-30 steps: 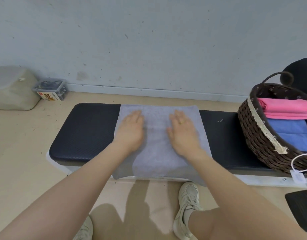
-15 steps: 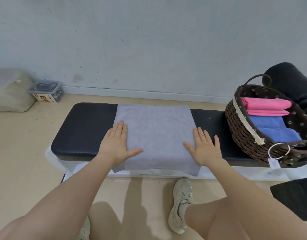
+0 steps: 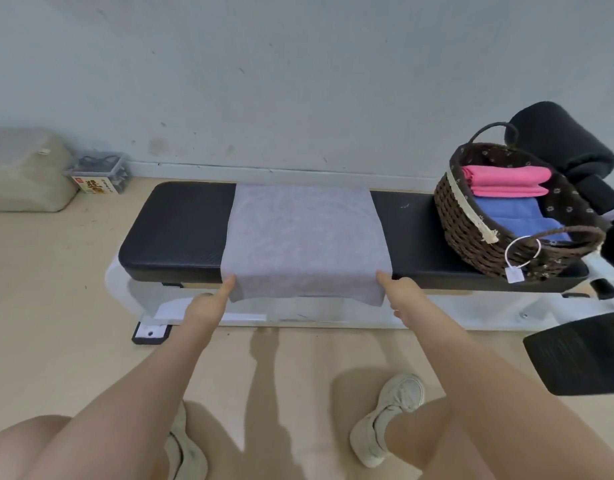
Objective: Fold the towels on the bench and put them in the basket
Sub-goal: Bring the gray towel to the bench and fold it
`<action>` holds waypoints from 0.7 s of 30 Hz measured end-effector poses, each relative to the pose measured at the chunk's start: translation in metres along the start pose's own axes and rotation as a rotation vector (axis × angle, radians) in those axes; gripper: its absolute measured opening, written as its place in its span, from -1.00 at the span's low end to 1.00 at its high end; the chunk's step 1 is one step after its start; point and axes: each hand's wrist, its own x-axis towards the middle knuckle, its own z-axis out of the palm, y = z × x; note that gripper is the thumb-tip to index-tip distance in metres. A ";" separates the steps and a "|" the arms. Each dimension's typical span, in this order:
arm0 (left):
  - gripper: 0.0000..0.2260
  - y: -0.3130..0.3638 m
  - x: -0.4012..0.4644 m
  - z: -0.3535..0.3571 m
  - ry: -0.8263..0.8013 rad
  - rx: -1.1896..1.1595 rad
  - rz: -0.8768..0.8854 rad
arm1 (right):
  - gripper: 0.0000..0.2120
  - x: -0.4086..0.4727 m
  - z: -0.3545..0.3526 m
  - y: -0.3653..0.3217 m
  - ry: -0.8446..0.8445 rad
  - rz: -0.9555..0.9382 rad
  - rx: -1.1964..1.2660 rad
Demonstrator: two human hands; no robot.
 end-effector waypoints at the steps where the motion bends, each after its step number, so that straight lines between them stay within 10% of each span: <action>1: -0.46 0.000 -0.001 0.005 -0.064 -0.104 0.003 | -0.48 0.000 0.004 0.000 -0.026 0.031 0.144; 13: -0.75 0.016 -0.013 -0.003 -0.216 -0.425 0.016 | -0.78 -0.017 -0.012 0.003 -0.142 -0.047 0.348; 21: -0.81 0.033 -0.051 -0.023 0.010 -0.514 0.237 | -0.85 -0.051 -0.026 -0.006 0.195 -0.407 0.435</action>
